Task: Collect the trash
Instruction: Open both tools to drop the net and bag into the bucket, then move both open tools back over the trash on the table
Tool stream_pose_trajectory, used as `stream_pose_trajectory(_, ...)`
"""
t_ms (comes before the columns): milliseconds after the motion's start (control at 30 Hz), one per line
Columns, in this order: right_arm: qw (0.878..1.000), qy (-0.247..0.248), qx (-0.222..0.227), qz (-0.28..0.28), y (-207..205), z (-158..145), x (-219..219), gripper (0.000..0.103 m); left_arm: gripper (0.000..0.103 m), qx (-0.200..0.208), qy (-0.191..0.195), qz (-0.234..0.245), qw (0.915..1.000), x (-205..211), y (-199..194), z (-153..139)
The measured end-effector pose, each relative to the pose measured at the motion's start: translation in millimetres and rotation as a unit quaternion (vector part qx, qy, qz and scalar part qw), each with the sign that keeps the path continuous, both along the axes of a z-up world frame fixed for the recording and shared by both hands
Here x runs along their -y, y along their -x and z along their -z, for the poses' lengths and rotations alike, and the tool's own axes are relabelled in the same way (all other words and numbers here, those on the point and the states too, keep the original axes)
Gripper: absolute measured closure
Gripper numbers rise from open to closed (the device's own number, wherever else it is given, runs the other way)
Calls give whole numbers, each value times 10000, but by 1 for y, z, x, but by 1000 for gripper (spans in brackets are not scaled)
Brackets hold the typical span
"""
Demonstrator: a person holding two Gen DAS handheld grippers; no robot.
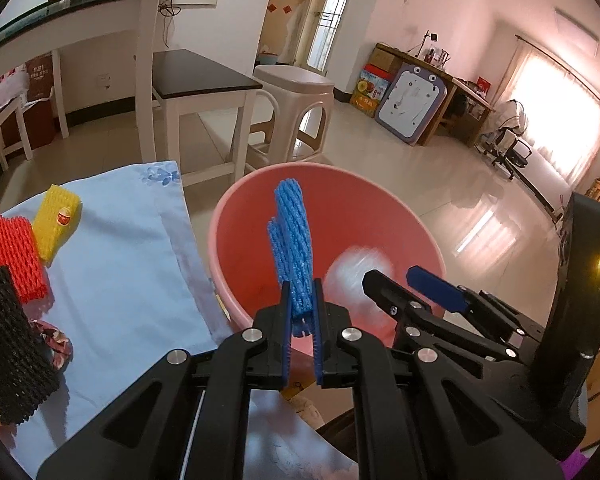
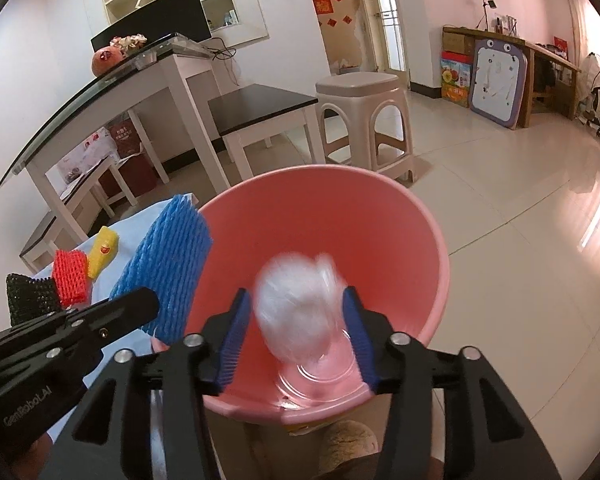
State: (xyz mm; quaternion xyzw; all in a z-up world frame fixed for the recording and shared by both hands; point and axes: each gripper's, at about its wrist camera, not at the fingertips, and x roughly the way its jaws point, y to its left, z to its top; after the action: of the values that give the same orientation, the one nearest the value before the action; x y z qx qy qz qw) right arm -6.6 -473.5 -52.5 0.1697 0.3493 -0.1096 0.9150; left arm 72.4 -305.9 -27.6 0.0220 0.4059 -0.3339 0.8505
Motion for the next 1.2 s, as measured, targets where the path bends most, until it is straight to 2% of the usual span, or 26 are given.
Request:
stream_pose_trajectory(67,10000,15,2,5,1,-1,0,53,90,-14,-24,7,10000,0,0,-1)
stream_pose_trajectory(167,10000,6,26,30,2,-4,1,52,72,-39,37,34,10000,-2,0,-3)
stream_pose_trajectory(267,10000,42,55,59,6,-9,0,52,69,-42,128,32,9999,-5,1,-6)
stream_pose_trajectory(433,9998,136,116,37,15,-18,-6,52,69,75,264,13,9996,-16,8,-17)
stream_pose_trajectory(700,9992,191,299,-193,23,-34,-31,52,69,476,210,-176,9985,-49,27,-37)
stream_pose_trajectory(800,9986,178,403,-300,27,-41,-44,48,69,622,188,-308,9974,-66,35,-45)
stream_pose_trajectory(1033,9964,200,554,-604,35,-55,-80,45,69,948,-74,-703,9930,-112,54,-56)
stream_pose_trajectory(1200,9938,183,616,-910,36,-60,-114,44,69,975,-197,-990,9901,-147,61,-56)
